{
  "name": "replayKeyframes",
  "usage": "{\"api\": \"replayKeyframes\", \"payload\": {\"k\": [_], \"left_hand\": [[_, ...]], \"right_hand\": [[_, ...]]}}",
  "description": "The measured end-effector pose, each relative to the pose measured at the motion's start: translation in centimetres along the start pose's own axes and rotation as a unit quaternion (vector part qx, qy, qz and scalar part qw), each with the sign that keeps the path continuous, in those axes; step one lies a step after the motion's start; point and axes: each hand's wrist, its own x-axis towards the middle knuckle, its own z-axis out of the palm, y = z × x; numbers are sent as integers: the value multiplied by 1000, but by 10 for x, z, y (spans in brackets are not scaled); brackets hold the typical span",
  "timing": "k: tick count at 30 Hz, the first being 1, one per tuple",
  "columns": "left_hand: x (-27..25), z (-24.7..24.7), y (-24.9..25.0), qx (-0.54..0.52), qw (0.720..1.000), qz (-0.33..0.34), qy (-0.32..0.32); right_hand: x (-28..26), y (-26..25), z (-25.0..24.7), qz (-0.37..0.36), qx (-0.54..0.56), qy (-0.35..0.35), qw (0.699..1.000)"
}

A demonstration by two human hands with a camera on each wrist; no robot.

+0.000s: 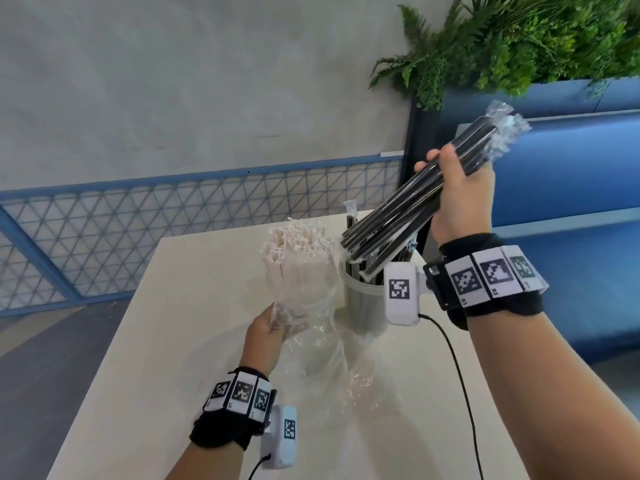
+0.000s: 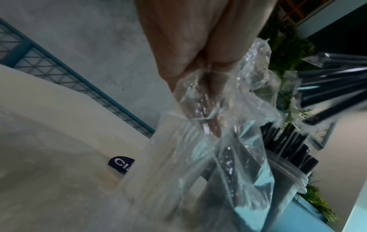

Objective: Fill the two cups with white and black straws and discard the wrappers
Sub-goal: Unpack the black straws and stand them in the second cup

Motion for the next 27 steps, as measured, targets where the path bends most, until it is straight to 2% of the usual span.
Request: {"api": "replayKeyframes", "payload": {"k": [3, 6, 8, 12, 16, 22, 23, 25, 27], "left_hand": [[-1, -1, 4, -36, 999, 1, 7], [-4, 4, 10, -65, 998, 17, -5], [-6, 6, 14, -84, 996, 28, -4], [-9, 5, 21, -97, 994, 45, 4], [-12, 3, 23, -93, 994, 53, 20], [-16, -1, 24, -109, 992, 47, 35], [-16, -2, 23, -116, 991, 45, 42], [-19, -4, 23, -136, 988, 41, 55], [-20, -6, 21, -154, 984, 39, 75]], "right_hand": [[1, 6, 0, -34, -95, -16, 995], [-8, 28, -1, -43, -232, -41, 971], [-13, 43, -4, -35, -275, -53, 959], [-21, 76, -17, 21, -341, -95, 935], [-31, 111, -38, 94, -395, -100, 909], [-37, 129, -45, 129, -465, -101, 870], [-38, 127, -45, 122, -474, -100, 866], [-45, 120, -46, 78, -455, -100, 881], [-61, 112, -51, -24, -431, -87, 898]]}}
